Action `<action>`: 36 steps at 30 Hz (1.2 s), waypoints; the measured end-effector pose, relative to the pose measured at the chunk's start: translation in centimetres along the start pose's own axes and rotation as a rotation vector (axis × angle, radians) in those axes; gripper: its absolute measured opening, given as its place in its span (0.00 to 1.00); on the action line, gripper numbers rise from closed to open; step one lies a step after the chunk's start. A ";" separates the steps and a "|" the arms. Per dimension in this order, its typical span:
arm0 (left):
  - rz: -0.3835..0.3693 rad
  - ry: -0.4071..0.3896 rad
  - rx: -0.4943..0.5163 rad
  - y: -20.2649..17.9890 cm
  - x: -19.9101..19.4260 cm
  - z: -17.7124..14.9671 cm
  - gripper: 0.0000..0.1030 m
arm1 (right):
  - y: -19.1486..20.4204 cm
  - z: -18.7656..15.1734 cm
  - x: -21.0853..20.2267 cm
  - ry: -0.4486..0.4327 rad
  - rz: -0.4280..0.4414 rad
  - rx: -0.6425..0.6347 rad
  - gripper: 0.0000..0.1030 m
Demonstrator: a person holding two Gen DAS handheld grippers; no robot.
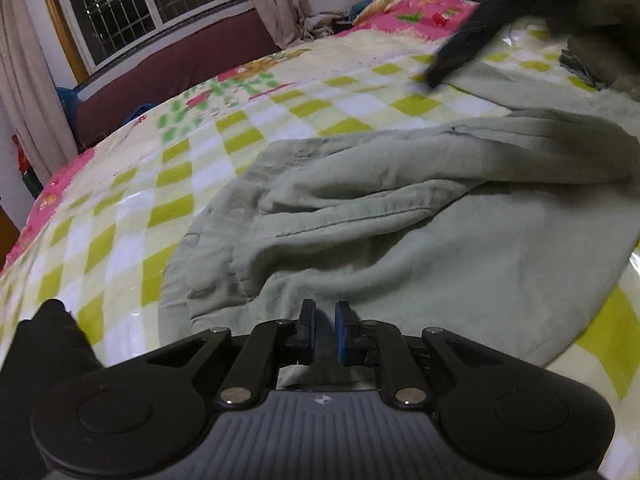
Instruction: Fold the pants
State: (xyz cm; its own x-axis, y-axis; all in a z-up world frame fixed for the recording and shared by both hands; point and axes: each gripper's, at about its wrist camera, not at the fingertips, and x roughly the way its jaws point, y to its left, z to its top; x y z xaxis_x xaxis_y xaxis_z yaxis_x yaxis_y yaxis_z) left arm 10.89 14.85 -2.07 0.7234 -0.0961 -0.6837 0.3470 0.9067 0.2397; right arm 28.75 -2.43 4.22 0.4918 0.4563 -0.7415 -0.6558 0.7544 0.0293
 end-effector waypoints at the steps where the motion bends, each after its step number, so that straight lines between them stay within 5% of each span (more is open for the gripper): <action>1: -0.007 -0.007 -0.007 0.1 -0.1 0.0 0.27 | -0.6 1.2 2.8 0.003 0.009 0.051 0.63; 4: -0.033 -0.011 -0.032 0.6 -0.3 -0.2 0.28 | -2.1 3.2 9.1 0.016 0.020 0.164 0.63; 8: -0.054 -0.033 -0.042 1.0 -0.4 -0.4 0.28 | -1.3 2.9 11.7 0.049 0.130 0.225 0.63; 9: -0.059 -0.040 -0.050 1.1 -0.4 -0.5 0.28 | -0.6 2.9 11.8 0.048 0.141 0.196 0.57; 12: -0.047 -0.056 -0.070 1.3 -0.3 -0.6 0.28 | 1.1 3.4 11.6 0.091 0.130 0.170 0.07; 17: 0.025 -0.082 -0.104 2.0 0.0 -0.1 0.29 | 1.4 6.4 7.7 -0.009 0.055 0.150 0.07; 21: 0.093 -0.083 -0.158 3.3 0.7 0.8 0.29 | 2.0 9.8 3.9 -0.161 -0.093 0.120 0.07; 23: 0.106 -0.074 -0.192 4.1 0.3 0.6 0.29 | 3.8 9.9 2.5 -0.196 -0.084 0.058 0.07; 31: 0.198 0.001 -0.224 4.8 -4.6 -4.9 0.30 | 17.9 0.5 1.2 -0.168 0.005 -0.292 0.07; 36: 0.192 -0.001 -0.259 3.8 -7.0 -6.8 0.34 | 22.9 -2.5 3.3 -0.142 0.016 -0.307 0.07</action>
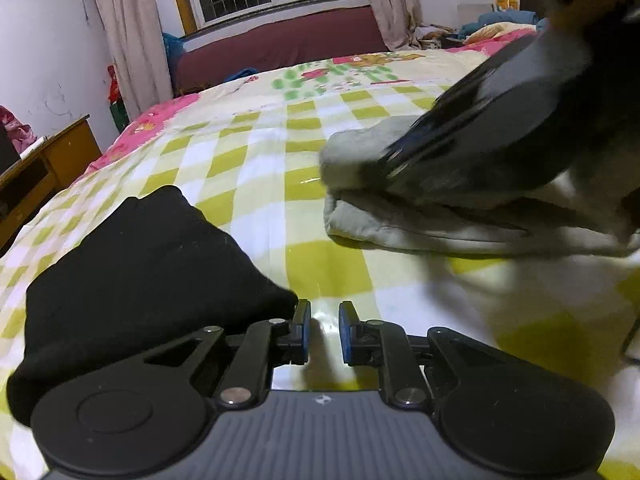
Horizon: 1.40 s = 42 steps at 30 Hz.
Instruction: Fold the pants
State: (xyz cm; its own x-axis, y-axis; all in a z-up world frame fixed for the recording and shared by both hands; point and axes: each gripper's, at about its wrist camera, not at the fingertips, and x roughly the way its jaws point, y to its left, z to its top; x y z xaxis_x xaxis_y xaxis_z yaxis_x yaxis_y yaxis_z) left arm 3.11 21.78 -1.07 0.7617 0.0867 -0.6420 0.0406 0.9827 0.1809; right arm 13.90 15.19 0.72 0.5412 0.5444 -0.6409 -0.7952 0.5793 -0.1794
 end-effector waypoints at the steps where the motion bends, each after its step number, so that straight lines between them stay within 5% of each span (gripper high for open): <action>1: -0.001 -0.006 0.007 -0.2 -0.3 -0.1 0.34 | 0.3 0.0 0.4 0.002 -0.009 0.017 0.07; 3: -0.010 -0.019 0.022 -0.5 -0.6 -0.2 0.35 | 0.4 -0.2 1.2 0.027 -0.032 0.053 0.10; 9: -0.011 -0.036 0.020 -0.1 -1.5 -0.1 0.35 | 1.9 -2.0 -0.4 0.039 0.073 -0.011 0.16; 12: 0.006 -0.047 0.012 0.1 -1.9 0.3 0.35 | 1.1 -2.8 -1.9 0.032 0.078 0.010 0.37; 16: 0.000 -0.129 0.006 -0.2 -2.6 2.3 0.35 | -0.9 -4.6 -5.6 0.024 0.085 0.115 0.40; 21: -0.054 -0.204 0.029 -3.3 -0.8 5.6 0.42 | -5.8 -8.6 -10.6 0.069 -0.046 0.288 0.40; 25: -0.098 -0.083 0.125 -6.9 3.1 5.7 0.43 | -11.7 -13.0 -15.1 0.103 -0.242 0.453 0.41; 27: -0.064 0.006 0.193 -8.4 5.1 5.1 0.44 | -15.4 -15.0 -16.8 0.129 -0.357 0.541 0.41; 30: -0.018 0.001 0.251 -9.8 4.9 5.5 0.43 | -20.3 -16.5 -17.7 0.144 -0.481 0.604 0.41; 34: -0.060 -0.070 0.234 -11.1 3.0 7.8 0.44 | -25.4 -15.7 -15.7 0.135 -0.534 0.640 0.54; 37: -0.114 -0.090 0.221 -13.3 2.9 9.2 0.44 | -27.5 -15.1 -12.8 0.115 -0.539 0.670 0.55; 42: -0.230 -0.071 0.255 -17.8 4.0 9.3 0.44 | -29.4 -14.4 -6.0 0.208 -0.564 0.614 0.55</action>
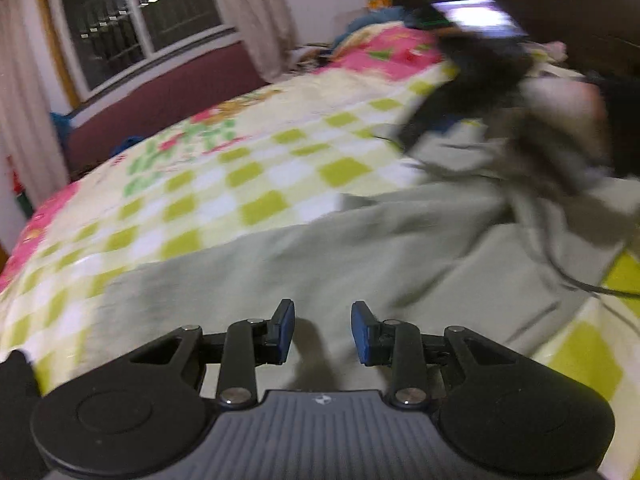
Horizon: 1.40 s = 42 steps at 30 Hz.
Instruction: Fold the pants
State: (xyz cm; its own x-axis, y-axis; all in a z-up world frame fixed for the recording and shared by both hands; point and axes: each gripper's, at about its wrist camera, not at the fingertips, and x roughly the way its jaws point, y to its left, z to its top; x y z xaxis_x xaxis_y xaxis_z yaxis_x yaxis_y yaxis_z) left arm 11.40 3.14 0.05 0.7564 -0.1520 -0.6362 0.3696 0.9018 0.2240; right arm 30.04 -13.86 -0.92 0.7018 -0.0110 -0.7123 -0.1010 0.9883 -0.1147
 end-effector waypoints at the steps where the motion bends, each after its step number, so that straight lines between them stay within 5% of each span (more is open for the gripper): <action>1: -0.023 0.008 -0.002 -0.6 0.4 0.1 0.44 | 0.6 0.3 1.2 0.019 -0.024 -0.033 0.58; 5: -0.045 0.063 0.028 -2.9 2.1 0.4 0.44 | -0.2 1.0 4.5 0.020 -0.110 -0.011 0.57; 7: -0.029 0.078 0.065 -3.7 2.6 0.4 0.44 | -2.9 1.4 4.8 0.050 -0.068 0.126 0.14; 8: -0.022 0.079 0.080 -4.0 2.5 0.4 0.44 | -4.2 1.4 4.8 0.065 -0.055 0.175 0.03; 16: -0.040 0.069 0.116 -5.5 1.6 1.1 0.44 | -16.9 -3.2 -6.5 -0.097 0.130 0.515 0.02; 22: -0.084 0.060 0.161 -7.9 1.7 1.7 0.44 | -24.5 -10.5 -15.9 -0.226 0.079 0.708 0.02; 29: -0.086 0.049 0.246 -11.0 1.9 2.5 0.44 | -28.5 -19.6 -16.3 -0.092 -0.002 0.878 0.04; 35: -0.076 0.058 0.273 -11.6 2.0 3.0 0.44 | -29.9 -20.0 -15.8 -0.143 0.042 0.952 0.19; 37: -0.072 0.060 0.276 -11.8 2.0 3.1 0.44 | -30.1 -19.1 -15.2 -0.158 0.024 0.927 0.32; 39: -0.068 0.061 0.278 -12.0 2.1 3.2 0.44 | -30.4 -18.6 -14.9 -0.165 0.017 0.941 0.24; 40: -0.067 0.061 0.277 -12.0 2.1 3.2 0.44 | -30.4 -18.6 -15.3 -0.188 0.048 0.953 0.07; 42: -0.071 0.059 0.278 -12.1 2.0 3.3 0.44 | -29.6 -18.5 -17.1 -0.267 0.084 0.925 0.05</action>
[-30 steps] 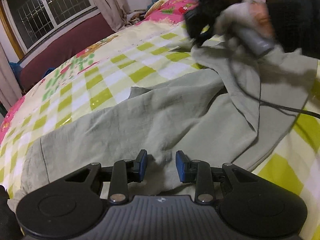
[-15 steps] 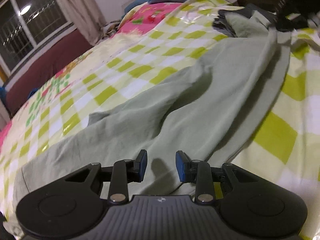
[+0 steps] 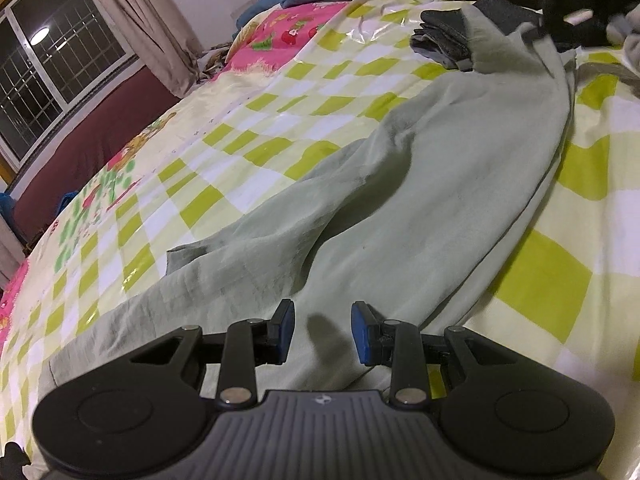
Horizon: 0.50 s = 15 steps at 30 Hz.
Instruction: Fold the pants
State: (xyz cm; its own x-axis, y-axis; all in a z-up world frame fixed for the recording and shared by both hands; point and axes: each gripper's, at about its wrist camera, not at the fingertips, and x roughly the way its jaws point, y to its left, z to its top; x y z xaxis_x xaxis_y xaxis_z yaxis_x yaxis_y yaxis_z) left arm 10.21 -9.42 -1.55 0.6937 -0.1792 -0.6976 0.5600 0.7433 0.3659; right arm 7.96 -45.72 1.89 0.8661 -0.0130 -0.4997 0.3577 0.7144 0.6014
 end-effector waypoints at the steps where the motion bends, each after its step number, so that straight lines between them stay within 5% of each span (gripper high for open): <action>1: 0.000 -0.001 0.004 -0.1 0.0 0.0 0.44 | 0.4 -0.1 -1.0 -0.039 0.012 -0.032 0.05; 7: 0.002 0.000 0.016 -0.5 0.3 0.3 0.44 | -2.1 -0.3 -3.0 -0.100 -0.133 -0.039 0.11; 10: 0.009 0.004 0.030 -0.8 0.4 0.4 0.44 | -4.2 -0.3 -1.9 0.007 -0.130 0.062 0.17; 12: 0.012 0.005 0.036 -0.9 0.4 0.5 0.44 | -4.5 -0.7 -2.5 -0.002 -0.138 0.076 0.17; 15: 0.011 0.006 0.043 -1.0 0.4 0.5 0.44 | -4.7 -1.3 -3.3 -0.009 -0.117 0.078 0.32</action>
State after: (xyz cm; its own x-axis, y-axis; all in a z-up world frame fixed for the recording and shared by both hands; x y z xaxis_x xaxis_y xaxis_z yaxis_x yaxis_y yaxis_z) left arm 10.16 -10.54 -1.88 0.6973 -0.1672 -0.6970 0.5712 0.7170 0.3995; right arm 3.00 -48.12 -0.06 0.8199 -0.0993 -0.5639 0.4820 0.6513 0.5861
